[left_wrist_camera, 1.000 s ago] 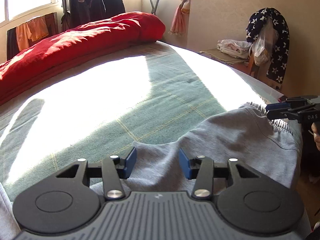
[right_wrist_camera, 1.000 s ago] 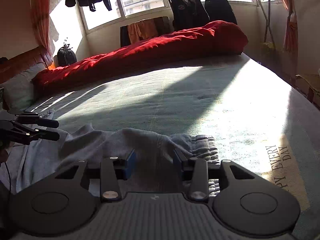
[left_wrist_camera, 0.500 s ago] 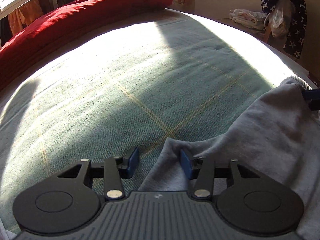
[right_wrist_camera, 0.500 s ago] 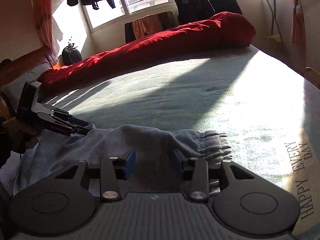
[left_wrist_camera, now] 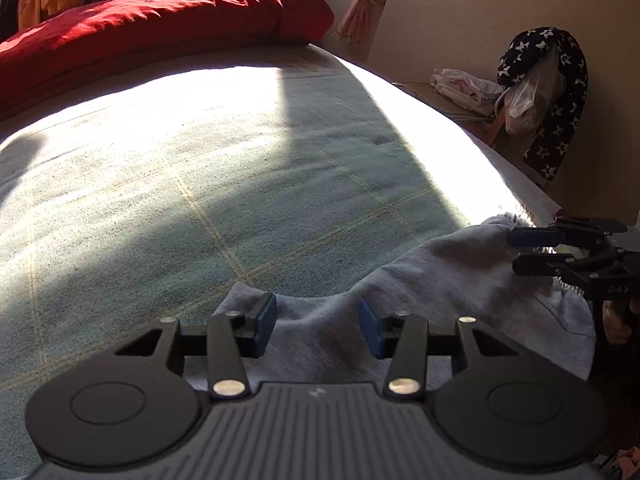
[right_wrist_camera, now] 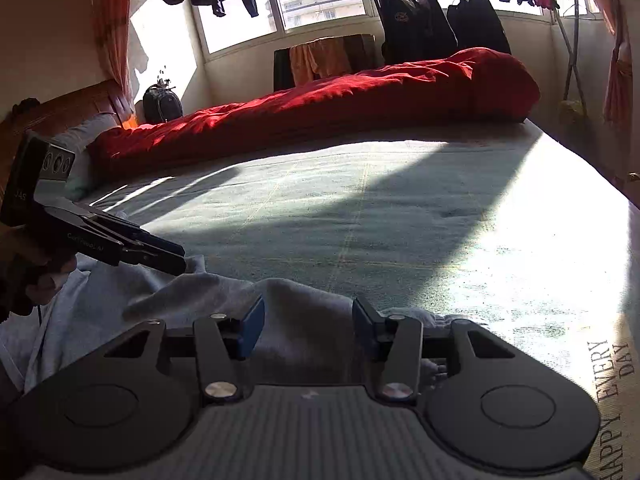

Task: Fold clothes
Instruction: 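Grasp the elastic cuff edge again with the right gripper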

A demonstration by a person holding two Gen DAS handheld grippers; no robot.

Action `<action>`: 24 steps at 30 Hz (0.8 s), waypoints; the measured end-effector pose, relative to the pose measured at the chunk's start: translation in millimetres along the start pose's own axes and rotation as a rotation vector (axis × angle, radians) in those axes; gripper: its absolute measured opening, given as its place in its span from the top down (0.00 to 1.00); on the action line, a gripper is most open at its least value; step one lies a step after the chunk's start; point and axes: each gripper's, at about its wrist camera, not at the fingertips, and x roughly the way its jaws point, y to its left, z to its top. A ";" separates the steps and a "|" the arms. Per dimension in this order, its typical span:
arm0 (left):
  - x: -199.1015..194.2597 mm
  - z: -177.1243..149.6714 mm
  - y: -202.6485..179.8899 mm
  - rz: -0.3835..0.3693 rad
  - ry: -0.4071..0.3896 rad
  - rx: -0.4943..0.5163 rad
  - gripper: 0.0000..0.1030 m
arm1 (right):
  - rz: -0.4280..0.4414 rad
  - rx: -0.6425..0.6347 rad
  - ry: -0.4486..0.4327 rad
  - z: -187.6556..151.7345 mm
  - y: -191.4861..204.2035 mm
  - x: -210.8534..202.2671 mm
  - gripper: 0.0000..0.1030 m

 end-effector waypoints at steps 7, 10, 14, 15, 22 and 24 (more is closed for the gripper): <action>-3.6 -5.3 -2.3 0.000 -0.035 0.010 0.55 | 0.013 0.128 0.030 -34.4 -26.3 -24.6 0.50; -16.0 -7.3 -26.4 0.008 -0.061 0.097 0.54 | 0.034 0.229 -0.054 -28.7 -42.5 -54.3 0.49; -30.3 -16.7 -65.6 -0.013 -0.093 0.226 0.48 | 0.014 0.409 -0.088 -40.6 -74.8 -83.5 0.46; -33.3 -19.5 -74.3 -0.020 -0.101 0.249 0.48 | 0.023 0.458 -0.087 -47.9 -81.5 -90.1 0.43; -49.3 -35.2 -120.8 -0.078 -0.133 0.303 0.41 | 0.081 0.717 -0.082 -105.1 -94.6 -112.7 0.28; -51.4 -40.5 -130.0 -0.099 -0.139 0.306 0.37 | 0.144 0.825 -0.090 -119.6 -101.1 -106.5 0.26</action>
